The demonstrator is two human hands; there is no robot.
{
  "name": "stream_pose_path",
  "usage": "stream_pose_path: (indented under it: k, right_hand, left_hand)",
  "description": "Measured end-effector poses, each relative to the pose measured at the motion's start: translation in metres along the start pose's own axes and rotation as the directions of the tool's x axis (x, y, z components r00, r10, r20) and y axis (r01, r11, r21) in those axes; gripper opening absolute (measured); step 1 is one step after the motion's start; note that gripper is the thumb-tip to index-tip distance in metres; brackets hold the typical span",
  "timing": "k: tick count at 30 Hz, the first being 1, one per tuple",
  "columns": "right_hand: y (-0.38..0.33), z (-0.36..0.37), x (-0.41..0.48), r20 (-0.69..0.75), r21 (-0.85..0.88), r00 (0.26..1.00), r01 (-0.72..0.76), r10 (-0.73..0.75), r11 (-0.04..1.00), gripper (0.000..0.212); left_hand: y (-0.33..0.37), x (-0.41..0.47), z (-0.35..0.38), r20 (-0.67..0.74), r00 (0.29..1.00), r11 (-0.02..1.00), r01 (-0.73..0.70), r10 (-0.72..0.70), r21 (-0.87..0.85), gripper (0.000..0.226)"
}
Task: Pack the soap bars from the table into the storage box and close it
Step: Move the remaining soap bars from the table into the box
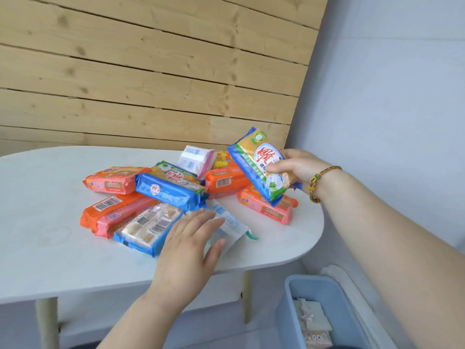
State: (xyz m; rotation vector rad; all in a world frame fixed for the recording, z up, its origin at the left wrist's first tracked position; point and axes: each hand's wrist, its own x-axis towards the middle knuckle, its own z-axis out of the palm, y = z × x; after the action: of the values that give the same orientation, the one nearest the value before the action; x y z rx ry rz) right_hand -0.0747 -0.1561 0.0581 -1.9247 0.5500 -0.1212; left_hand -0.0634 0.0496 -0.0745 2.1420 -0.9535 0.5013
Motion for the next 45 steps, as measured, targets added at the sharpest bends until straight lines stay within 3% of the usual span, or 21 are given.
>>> stream_pose_path:
  k: [4,6,9,11,13,18,21,23,29,34,37,41,45]
  right_hand:
    - [0.041,-0.048,-0.039,-0.084,0.021,0.996,0.038,-0.037,0.999,0.036]
    - [0.070,-0.073,-0.059,-0.110,0.031,0.994,0.030,-0.027,0.999,0.049]
    - [0.119,-0.104,-0.087,-0.151,-0.109,0.988,0.026,-0.043,0.994,0.053]
    - [0.157,-0.121,-0.105,-0.198,-0.171,0.979,0.018,-0.052,0.985,0.049]
    - [0.197,-0.129,-0.118,-0.207,-0.278,0.978,-0.038,-0.021,0.960,0.046]
    - [0.296,-0.122,-0.119,-0.045,-0.688,0.987,-0.141,0.152,0.712,0.040]
    - [0.344,-0.105,-0.115,0.024,-0.746,0.962,-0.163,0.272,0.646,0.036]
    - [0.369,-0.092,-0.112,0.063,-0.779,0.952,-0.141,0.300,0.611,0.037]
    - [0.407,-0.050,-0.094,0.241,-0.875,0.885,0.021,0.399,0.483,0.063]
    - [0.434,-0.030,-0.089,0.214,-0.885,0.864,-0.026,0.456,0.464,0.067]
    - [0.443,-0.023,-0.082,0.211,-0.887,0.867,-0.024,0.451,0.461,0.067]
    - [0.449,-0.019,-0.075,0.227,-0.902,0.896,0.045,0.381,0.430,0.051]
    - [0.450,-0.014,-0.067,0.266,-0.907,0.859,0.069,0.438,0.415,0.048]
  left_hand:
    - [0.040,-0.008,0.018,0.159,0.986,0.914,0.107,-0.047,-0.392,0.049]
    - [0.058,-0.017,0.034,0.299,0.954,0.902,0.127,0.003,-0.413,0.052]
    - [0.074,-0.022,0.060,0.440,0.891,0.921,0.072,0.113,-0.382,0.053]
    - [0.083,-0.020,0.080,0.526,0.845,0.946,0.087,0.097,-0.313,0.053]
    - [0.088,-0.023,0.110,0.640,0.767,0.974,0.112,0.042,-0.198,0.036]
    - [0.095,-0.052,0.191,0.848,0.516,0.971,0.239,-0.121,-0.007,0.035]
    - [0.090,-0.067,0.227,0.905,0.385,0.954,0.293,-0.181,0.066,0.046]
    - [0.087,-0.072,0.241,0.925,0.336,0.954,0.291,-0.178,0.078,0.055]
    - [0.086,-0.071,0.272,0.933,0.309,0.983,0.090,-0.182,0.162,0.076]
    - [0.085,-0.083,0.287,0.955,0.239,0.978,-0.068,-0.174,0.195,0.083]
    - [0.082,-0.089,0.289,0.954,0.247,0.978,-0.079,-0.169,0.194,0.085]
    - [0.080,-0.088,0.291,0.959,0.235,0.981,-0.072,-0.160,0.182,0.086]
    - [0.077,-0.090,0.292,0.961,0.231,0.983,-0.067,-0.151,0.171,0.087]
